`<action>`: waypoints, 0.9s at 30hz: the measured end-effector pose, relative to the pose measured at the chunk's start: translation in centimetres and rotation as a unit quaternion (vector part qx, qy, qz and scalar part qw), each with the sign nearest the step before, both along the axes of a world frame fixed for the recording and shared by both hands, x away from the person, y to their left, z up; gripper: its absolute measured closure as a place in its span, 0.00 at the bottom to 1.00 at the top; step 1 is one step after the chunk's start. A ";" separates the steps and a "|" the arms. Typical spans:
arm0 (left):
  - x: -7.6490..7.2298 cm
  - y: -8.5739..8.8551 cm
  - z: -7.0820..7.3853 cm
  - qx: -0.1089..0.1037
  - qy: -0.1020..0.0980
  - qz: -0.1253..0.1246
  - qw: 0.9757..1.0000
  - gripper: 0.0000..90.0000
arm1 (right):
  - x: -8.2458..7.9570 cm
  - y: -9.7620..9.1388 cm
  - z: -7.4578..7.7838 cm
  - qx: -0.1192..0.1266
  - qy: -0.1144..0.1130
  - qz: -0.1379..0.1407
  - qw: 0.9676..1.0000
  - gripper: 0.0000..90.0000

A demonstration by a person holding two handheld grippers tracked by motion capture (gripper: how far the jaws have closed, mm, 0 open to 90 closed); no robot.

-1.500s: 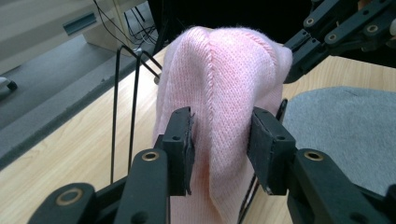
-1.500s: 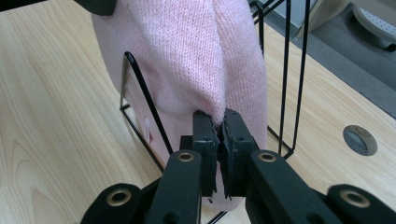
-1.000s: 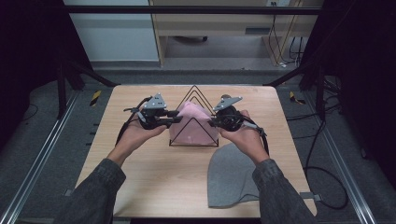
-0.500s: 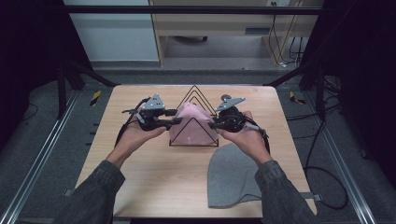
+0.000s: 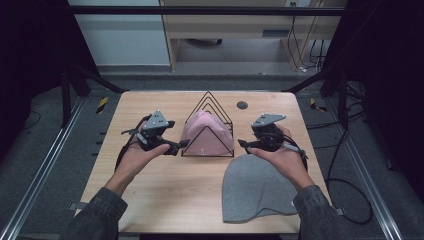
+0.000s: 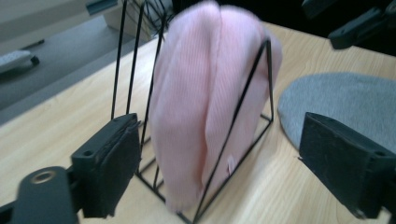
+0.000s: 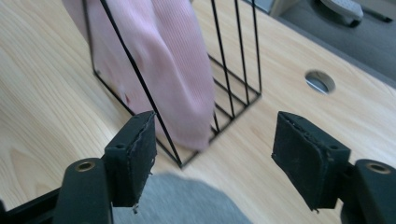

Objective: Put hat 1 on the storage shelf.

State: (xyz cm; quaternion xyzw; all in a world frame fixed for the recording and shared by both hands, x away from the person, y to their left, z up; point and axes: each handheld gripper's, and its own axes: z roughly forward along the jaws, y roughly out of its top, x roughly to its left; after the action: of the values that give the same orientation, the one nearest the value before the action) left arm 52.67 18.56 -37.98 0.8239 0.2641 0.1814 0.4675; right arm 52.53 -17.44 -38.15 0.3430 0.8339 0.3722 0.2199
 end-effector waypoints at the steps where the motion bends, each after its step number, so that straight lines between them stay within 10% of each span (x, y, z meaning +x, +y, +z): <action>1: -0.4 0.3 -0.5 0.000 0.006 0.005 1.000 0.12 | -0.1 -0.3 -0.2 -0.002 0.001 -0.005 1.000 0.30; 7: -1.8 1.9 -3.9 0.010 0.031 0.030 0.999 0.09 | -0.5 -3.1 -2.6 0.000 0.035 -0.038 0.999 0.22; 16: -2.6 3.6 -6.7 0.047 0.062 0.067 0.995 0.10 | -0.5 -6.1 -5.9 -0.008 0.081 -0.072 0.994 0.47; 27: -3.3 5.2 -7.4 0.057 0.074 0.093 0.991 0.09 | -0.3 -8.2 -8.5 -0.016 0.129 -0.103 0.986 0.56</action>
State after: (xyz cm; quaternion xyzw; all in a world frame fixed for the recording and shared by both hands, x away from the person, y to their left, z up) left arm 49.41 23.78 -45.35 0.8323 0.3627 0.1771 0.3800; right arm 52.21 -25.69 -46.70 0.4684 0.8217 0.2864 0.1526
